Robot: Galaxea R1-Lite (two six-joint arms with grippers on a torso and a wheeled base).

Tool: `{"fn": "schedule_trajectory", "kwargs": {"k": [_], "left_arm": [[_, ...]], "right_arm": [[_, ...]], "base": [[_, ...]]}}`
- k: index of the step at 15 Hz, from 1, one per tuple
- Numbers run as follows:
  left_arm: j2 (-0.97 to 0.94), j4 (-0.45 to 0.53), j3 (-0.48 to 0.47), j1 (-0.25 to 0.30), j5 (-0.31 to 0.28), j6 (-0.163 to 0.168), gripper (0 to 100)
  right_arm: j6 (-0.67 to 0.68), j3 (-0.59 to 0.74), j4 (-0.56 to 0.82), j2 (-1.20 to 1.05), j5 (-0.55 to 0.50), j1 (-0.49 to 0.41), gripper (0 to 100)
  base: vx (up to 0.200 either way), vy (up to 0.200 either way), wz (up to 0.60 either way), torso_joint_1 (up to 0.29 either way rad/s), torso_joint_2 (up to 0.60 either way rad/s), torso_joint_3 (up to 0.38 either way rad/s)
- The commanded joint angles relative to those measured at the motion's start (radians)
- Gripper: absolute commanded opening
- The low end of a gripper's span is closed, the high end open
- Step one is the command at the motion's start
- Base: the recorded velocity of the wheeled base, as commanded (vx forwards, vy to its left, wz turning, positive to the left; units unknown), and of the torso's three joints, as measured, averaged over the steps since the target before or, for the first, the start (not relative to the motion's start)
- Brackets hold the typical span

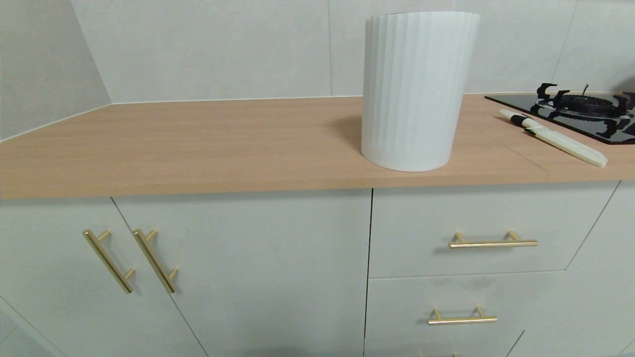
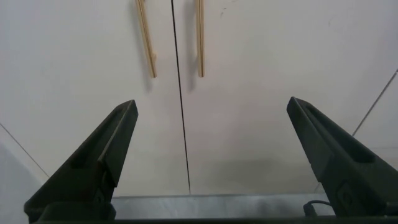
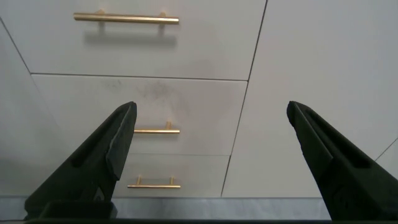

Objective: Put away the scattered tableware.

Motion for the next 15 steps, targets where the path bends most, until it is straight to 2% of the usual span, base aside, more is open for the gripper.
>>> {"fn": "schedule_trajectory", "kwargs": {"k": [1,12,15], "left_arm": [[0.000,0.000,0.000,0.000,0.000,0.000,100],[0.000,0.000,0.000,0.000,0.001,-0.003,100],[0.000,0.000,0.000,0.000,0.001,-0.001,100]], "right_arm": [[-0.001,0.000,0.000,0.002,0.000,0.000,100],[-0.001,0.000,0.000,0.002,0.000,0.000,100],[-0.001,0.000,0.000,0.002,0.000,0.000,100]], "base": [[0.000,-0.200,0.00,0.002,0.01,-0.002],[0.000,-0.200,0.00,0.002,0.00,0.002],[0.000,0.000,0.00,0.000,0.00,0.000]]}}
